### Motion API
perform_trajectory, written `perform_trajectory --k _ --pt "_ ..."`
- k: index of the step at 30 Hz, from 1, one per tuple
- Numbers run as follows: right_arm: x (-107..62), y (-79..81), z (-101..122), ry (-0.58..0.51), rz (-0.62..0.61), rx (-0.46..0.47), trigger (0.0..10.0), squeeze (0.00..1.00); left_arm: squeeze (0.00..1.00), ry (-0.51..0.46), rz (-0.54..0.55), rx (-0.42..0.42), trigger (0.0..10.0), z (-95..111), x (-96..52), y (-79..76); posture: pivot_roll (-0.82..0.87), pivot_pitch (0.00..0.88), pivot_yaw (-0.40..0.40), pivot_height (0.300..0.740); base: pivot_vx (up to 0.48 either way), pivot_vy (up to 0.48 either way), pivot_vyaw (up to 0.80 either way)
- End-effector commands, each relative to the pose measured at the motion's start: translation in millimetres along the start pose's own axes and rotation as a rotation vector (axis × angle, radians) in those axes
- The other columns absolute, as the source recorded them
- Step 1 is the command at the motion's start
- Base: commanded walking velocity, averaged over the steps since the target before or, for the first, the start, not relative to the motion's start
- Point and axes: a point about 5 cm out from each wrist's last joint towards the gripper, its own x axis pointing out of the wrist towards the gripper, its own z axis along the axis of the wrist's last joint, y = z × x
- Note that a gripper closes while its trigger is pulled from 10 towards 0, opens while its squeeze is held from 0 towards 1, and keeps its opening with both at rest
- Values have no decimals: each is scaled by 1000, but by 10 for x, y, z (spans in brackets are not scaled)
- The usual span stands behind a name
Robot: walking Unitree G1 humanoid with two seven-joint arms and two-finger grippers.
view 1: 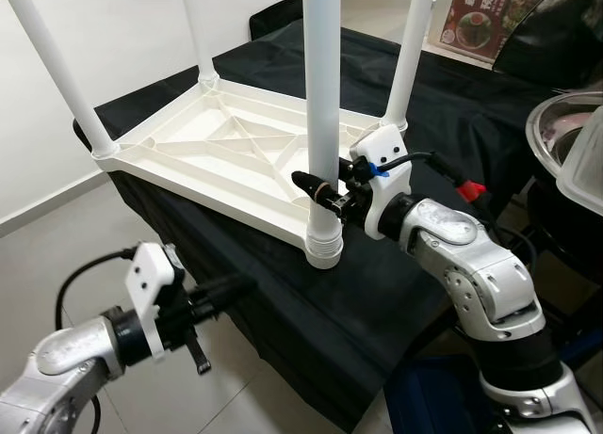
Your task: Building children table
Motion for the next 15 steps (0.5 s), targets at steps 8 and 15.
perform_trajectory --k 8,15 --pt "5 65 -3 -42 -1 9 10000 0 0 44 -13 17 10000 -11 3 -9 2 134 9 740 0 0 0" --pt "8 92 -159 -9 -20 20 10000 0 0 55 -38 33 10000 25 -20 -12 3 136 9 740 0 0 0"
